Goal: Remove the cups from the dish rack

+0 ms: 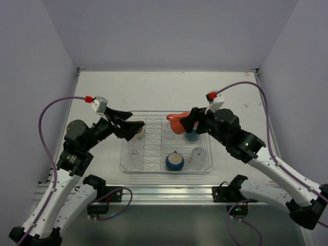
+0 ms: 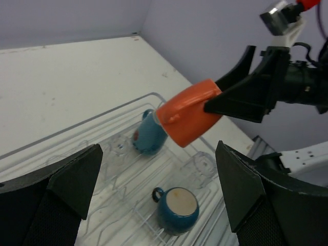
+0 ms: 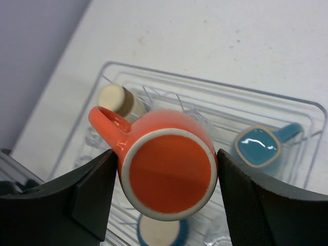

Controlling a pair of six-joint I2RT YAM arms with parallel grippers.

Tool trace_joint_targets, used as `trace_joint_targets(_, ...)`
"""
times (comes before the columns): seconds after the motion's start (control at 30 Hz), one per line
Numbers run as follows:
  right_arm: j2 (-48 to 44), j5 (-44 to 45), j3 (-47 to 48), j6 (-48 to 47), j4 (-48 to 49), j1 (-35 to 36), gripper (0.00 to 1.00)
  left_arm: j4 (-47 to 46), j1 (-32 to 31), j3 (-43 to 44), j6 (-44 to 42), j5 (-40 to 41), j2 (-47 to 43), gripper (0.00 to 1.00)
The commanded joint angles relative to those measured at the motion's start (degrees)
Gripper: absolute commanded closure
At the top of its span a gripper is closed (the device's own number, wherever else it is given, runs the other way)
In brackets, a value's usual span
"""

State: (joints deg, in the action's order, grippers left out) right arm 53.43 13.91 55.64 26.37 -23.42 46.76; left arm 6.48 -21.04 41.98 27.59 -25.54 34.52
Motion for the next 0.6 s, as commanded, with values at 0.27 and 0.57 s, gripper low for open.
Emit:
trace_joint_targets(0.27, -6.1, -16.9, -6.6, 25.5, 35.4, -5.8, 0.79, -33.5, -0.3, -11.0, 31.2, -18.6, 3.9, 0.05)
trace_joint_targets(0.57, -2.4, -23.3, -7.9, 31.8, 42.7, -5.8, 0.79, -41.8, -5.0, -10.1, 35.2, -17.9, 11.1, 0.06)
